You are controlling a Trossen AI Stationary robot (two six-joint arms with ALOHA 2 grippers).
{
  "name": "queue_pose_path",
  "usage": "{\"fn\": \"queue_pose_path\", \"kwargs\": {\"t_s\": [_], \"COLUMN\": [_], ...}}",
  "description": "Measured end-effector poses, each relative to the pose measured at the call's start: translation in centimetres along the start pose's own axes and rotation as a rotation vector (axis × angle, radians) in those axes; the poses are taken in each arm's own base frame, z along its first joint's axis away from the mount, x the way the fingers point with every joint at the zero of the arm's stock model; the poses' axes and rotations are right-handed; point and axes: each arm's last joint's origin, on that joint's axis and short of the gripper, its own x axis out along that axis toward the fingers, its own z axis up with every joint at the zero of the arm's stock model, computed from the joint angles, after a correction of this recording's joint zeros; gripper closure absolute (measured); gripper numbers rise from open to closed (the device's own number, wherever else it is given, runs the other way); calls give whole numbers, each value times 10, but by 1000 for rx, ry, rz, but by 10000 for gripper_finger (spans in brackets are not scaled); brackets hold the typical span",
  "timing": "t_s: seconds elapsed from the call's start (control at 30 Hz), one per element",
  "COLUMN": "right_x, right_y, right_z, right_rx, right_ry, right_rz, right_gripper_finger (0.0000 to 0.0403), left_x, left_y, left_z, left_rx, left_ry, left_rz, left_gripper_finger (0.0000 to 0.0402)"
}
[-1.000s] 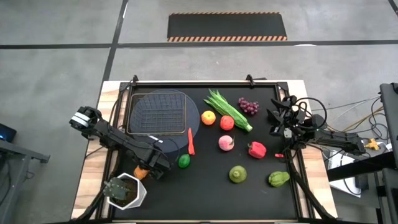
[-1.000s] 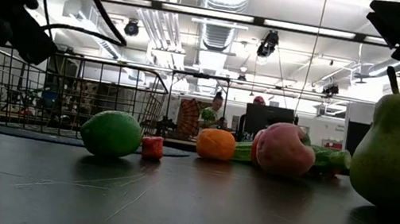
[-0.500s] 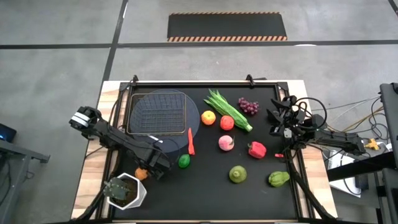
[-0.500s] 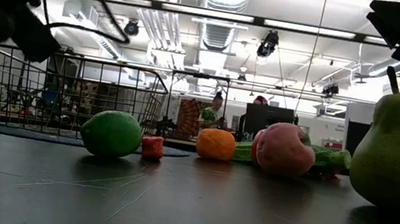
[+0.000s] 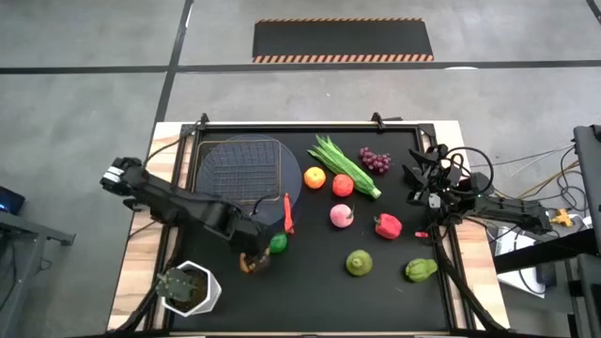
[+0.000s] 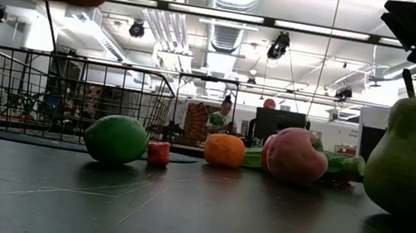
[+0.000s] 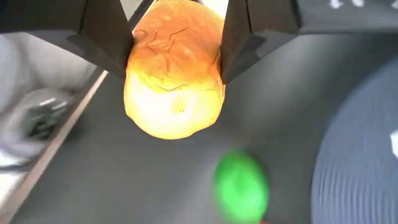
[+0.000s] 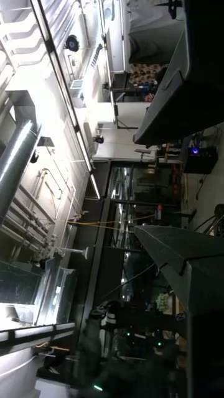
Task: Build produce basket
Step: Put the yellow potato into the wire basket
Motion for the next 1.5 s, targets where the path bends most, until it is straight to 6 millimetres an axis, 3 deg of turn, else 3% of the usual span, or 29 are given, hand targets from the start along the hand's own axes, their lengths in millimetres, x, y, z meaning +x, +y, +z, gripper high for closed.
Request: {"fn": "queue_pose_path", "kwargs": {"t_s": [0.13,0.27,0.43,0.57,0.8,1.07,1.2,1.5], "right_x": [0,0,0,0,0,0,0,0], "right_y": [0,0,0,0,0,0,0,0], "right_z": [0,0,0,0,-1,-1,-1,-1], "right_rx": [-1,-1,-1,-1,-2,-4,-18,-22], "right_ry": [0,0,0,0,6,10,15,15], "right_rz": [0,0,0,0,1,2,3,4], "right_gripper_finger": [193,193,193,193,193,193,193,193], "left_x": [-35,-58,-69,-74,-61,-25,-10,6], "left_y": [-5,6,45,87,157,215,229,237], "left_z": [24,45,70,89,105,89,79,72], "left_rx": [143,335,488,478,379,302,290,263], "left_ry": [-184,-300,-279,-198,-23,238,325,348], "left_rz": [-18,78,335,484,566,596,594,638], "left_gripper_finger": [218,217,217,217,217,217,217,215]}}
